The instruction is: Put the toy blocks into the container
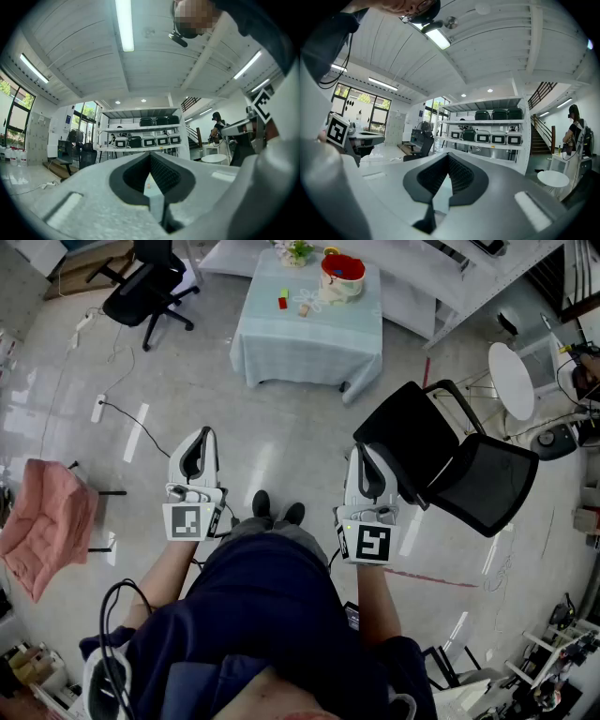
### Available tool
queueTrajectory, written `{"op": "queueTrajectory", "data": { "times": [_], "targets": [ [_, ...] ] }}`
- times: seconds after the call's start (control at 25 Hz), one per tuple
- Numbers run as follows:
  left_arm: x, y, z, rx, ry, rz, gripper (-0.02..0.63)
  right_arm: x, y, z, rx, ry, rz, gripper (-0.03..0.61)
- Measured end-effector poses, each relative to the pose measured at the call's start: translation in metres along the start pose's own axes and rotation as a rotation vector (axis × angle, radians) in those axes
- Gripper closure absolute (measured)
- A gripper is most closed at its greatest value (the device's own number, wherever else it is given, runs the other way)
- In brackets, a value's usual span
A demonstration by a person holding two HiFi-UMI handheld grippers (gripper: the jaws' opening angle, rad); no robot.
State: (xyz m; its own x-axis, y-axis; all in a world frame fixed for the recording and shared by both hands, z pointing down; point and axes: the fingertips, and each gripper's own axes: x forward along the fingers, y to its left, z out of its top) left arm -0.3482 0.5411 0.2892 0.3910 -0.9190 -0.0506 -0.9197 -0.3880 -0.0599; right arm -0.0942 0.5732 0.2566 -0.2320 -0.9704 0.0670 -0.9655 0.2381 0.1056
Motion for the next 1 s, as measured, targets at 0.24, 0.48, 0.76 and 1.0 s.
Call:
{"op": "queueTrajectory", "data": {
  "times": [0.24, 0.48, 0.76, 1.0],
  "targets": [
    [0.003, -0.006, 0.008, 0.008, 0.004, 0.000, 0.608, -0.001, -0.003, 0.000, -0.015, 0.001, 0.005, 0.581],
    [0.004, -0.010, 0.014, -0.015, -0.013, 0.005, 0.609, -0.003, -0.006, -0.001, -0.021, 0.005, -0.002, 0.581],
    [0.005, -0.012, 0.008, 0.003, 0.000, -0.011, 0.607, -0.002, -0.001, -0.005, -0.035, 0.008, 0.017, 0.580],
    [0.007, -0.018, 0.009, -0.030, 0.002, -0.030, 0.596, -0.003, -0.002, -0.005, -0.037, 0.010, 0.016, 0.580]
  ]
}}
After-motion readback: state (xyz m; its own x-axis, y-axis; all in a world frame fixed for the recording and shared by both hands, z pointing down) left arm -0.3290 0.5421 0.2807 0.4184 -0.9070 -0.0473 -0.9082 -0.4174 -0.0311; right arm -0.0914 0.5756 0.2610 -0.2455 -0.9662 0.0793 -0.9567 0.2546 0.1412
